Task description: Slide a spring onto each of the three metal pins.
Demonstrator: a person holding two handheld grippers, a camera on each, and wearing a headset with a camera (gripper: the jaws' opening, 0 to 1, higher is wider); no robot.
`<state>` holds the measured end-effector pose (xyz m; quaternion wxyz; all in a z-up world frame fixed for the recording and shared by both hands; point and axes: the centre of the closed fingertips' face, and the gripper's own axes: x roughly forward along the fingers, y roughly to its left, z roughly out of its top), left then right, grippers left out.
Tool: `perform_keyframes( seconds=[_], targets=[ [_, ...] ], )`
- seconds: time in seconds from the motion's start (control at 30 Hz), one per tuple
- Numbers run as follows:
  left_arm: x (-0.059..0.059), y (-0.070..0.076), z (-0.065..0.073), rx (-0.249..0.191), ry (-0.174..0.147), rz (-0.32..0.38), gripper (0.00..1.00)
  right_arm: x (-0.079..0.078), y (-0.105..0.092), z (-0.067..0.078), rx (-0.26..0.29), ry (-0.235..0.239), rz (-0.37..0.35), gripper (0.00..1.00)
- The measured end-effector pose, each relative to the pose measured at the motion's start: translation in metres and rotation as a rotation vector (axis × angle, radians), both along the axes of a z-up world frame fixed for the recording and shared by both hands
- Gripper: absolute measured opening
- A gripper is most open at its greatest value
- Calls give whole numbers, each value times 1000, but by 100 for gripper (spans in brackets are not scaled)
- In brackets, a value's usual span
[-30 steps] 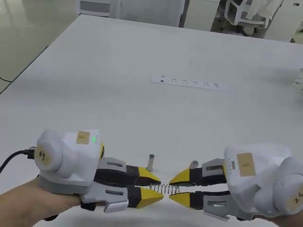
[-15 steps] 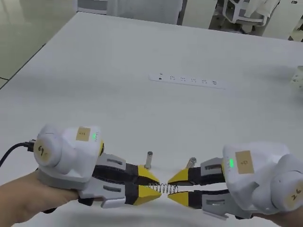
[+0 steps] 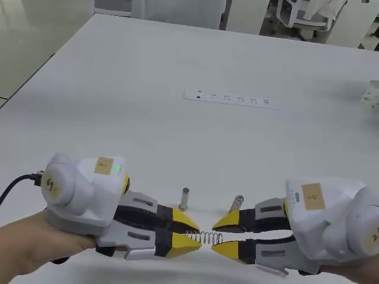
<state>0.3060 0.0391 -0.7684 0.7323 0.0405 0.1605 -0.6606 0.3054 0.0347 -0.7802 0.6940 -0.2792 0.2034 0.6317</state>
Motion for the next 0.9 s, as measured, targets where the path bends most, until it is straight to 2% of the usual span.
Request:
perform_keyframes(
  seconds=[0.3,0.4,0.57,0.77,0.9],
  targets=[
    [-1,1,0,9,-7,-1,2,-2,2,-2,6,15,-10,8],
    [0,2,0,7,-7,8,2,0,2,-1,8,-4,-11,7],
    [1,2,-3,17,-21,12,2,1,2,2,9,-19,1,7],
    [3,3,0,1,-18,23,2,2,3,15,15,-25,23,7],
    [4,5,1,-1,-16,25,2,3,6,17,16,-25,34,7]
  ],
)
